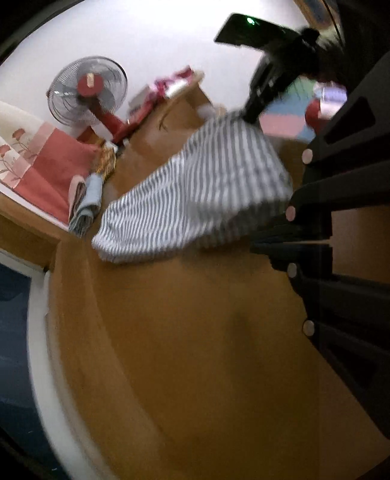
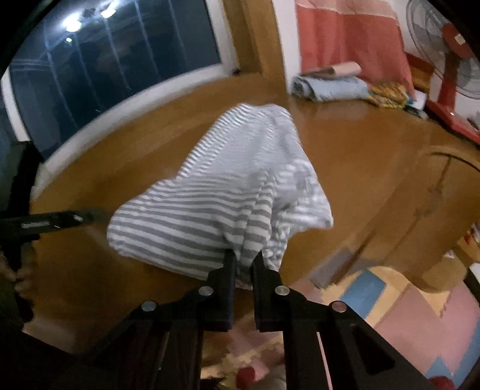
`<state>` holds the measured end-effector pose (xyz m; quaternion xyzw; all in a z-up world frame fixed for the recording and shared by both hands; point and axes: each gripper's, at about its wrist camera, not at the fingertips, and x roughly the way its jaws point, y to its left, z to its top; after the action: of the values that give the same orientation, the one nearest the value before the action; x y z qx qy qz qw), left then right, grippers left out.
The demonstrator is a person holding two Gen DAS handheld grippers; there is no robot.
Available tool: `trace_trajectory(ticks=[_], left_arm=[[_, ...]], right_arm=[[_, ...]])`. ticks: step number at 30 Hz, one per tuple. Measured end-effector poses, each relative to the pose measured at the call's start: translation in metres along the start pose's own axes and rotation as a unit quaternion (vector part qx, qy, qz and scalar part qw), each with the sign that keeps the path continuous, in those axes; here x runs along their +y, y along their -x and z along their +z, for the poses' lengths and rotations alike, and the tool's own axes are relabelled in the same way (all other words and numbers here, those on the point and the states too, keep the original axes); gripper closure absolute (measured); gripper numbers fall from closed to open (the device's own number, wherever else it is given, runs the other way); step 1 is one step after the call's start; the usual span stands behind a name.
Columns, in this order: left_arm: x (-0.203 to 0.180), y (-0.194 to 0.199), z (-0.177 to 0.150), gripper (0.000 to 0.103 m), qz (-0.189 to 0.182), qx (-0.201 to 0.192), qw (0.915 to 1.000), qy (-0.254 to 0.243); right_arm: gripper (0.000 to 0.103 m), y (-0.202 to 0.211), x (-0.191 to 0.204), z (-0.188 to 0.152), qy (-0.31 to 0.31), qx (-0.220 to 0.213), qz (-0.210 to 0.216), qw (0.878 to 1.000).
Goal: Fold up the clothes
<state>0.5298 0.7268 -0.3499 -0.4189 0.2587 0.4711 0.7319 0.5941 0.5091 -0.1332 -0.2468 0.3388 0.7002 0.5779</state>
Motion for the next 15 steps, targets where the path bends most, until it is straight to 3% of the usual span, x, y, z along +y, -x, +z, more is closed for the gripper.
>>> trace_trajectory(ticks=[5,12,15], left_arm=[[-0.015,-0.005,-0.003,0.103,-0.063,0.01,0.9979,-0.012],[-0.042,-0.018,-0.025,0.102,-0.04,0.036,0.9899,-0.131],[-0.045,-0.031,-0.032,0.102,-0.042,0.065,0.9849,-0.155]], right_arm=[[0.087,0.002,-0.006,-0.004,-0.012,0.01,0.011,1.0],[0.084,0.005,-0.014,-0.009,-0.027,0.024,0.026,0.999],[0.081,0.001,-0.009,-0.011,-0.019,0.036,0.017,0.999]])
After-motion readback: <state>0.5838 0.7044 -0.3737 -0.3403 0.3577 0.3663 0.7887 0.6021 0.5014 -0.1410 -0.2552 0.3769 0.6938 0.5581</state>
